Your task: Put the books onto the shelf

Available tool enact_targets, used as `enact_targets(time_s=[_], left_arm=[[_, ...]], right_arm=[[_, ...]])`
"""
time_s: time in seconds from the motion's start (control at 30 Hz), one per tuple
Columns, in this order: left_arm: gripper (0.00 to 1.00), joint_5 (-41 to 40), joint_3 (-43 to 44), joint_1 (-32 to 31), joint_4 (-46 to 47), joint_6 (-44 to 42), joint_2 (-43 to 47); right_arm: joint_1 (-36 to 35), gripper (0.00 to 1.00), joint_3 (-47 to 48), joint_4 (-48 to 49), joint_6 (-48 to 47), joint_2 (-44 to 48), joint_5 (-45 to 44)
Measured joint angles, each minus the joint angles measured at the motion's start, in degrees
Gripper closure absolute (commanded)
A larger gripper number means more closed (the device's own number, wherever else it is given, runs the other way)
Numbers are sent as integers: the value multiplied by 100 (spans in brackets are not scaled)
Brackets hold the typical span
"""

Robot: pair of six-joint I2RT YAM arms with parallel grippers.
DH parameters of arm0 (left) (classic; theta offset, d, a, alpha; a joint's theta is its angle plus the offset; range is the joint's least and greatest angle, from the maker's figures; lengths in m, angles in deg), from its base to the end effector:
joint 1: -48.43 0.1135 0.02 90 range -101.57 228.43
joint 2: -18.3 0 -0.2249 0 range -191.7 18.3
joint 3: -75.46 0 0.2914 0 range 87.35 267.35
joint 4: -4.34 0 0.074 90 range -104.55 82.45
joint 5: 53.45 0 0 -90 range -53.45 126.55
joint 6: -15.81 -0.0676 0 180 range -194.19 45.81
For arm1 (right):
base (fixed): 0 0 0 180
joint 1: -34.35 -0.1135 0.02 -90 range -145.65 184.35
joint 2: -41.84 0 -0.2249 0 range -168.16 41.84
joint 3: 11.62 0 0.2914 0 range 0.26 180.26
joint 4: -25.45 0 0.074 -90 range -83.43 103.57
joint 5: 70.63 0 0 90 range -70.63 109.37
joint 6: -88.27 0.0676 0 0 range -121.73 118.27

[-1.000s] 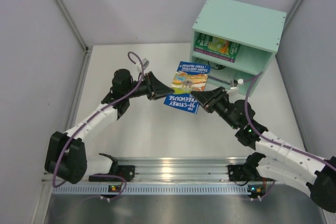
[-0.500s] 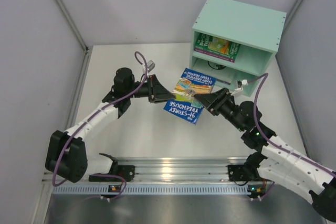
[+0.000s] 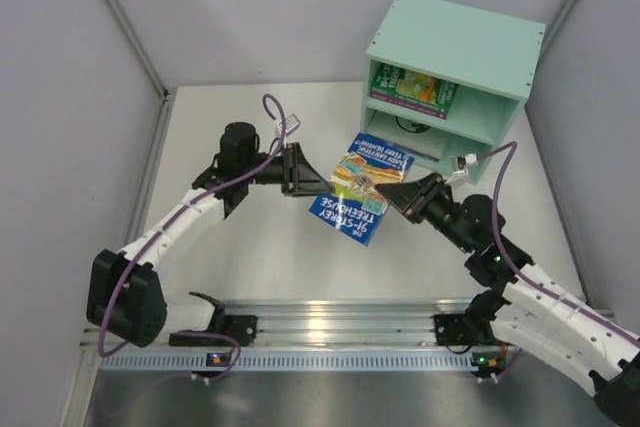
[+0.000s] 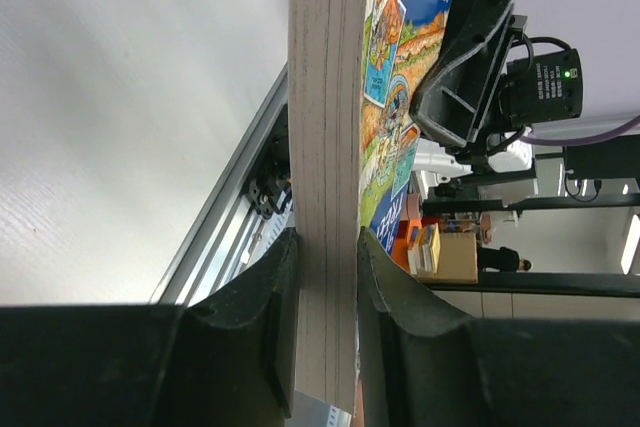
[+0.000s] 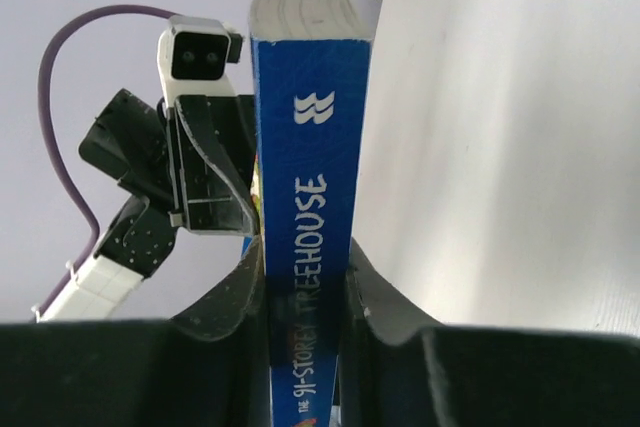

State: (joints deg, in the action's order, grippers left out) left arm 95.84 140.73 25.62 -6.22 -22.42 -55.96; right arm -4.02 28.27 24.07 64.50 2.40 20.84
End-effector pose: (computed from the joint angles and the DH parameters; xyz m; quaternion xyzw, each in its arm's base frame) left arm 0.2992 -0.1889 0.2481 0.0987 0.7588 -0.6252 0.1540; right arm 0.2179 0.1747 0.2564 0.1629 0.6940 0.5605 0.4216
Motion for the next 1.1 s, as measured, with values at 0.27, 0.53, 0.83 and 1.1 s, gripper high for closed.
enact_targets(time_s=[0.27, 0.53, 0.83, 1.1], left_arm=[[16, -597, 973, 367, -1189, -352, -411], [14, -2177, 2240, 1488, -2719, -960, -514], [14, -2485, 1923, 1451, -3320, -1403, -411], [14, -2441, 1784, 1451, -3484, -1620, -356]], right_arm=[[46, 100, 125, -186, 61, -256, -295], [173, 100, 730, -369, 96, -881, -1408], [219, 100, 1082, -26, 321, -1010, -2796], [225, 100, 1150, 136, 459, -1294, -3764]])
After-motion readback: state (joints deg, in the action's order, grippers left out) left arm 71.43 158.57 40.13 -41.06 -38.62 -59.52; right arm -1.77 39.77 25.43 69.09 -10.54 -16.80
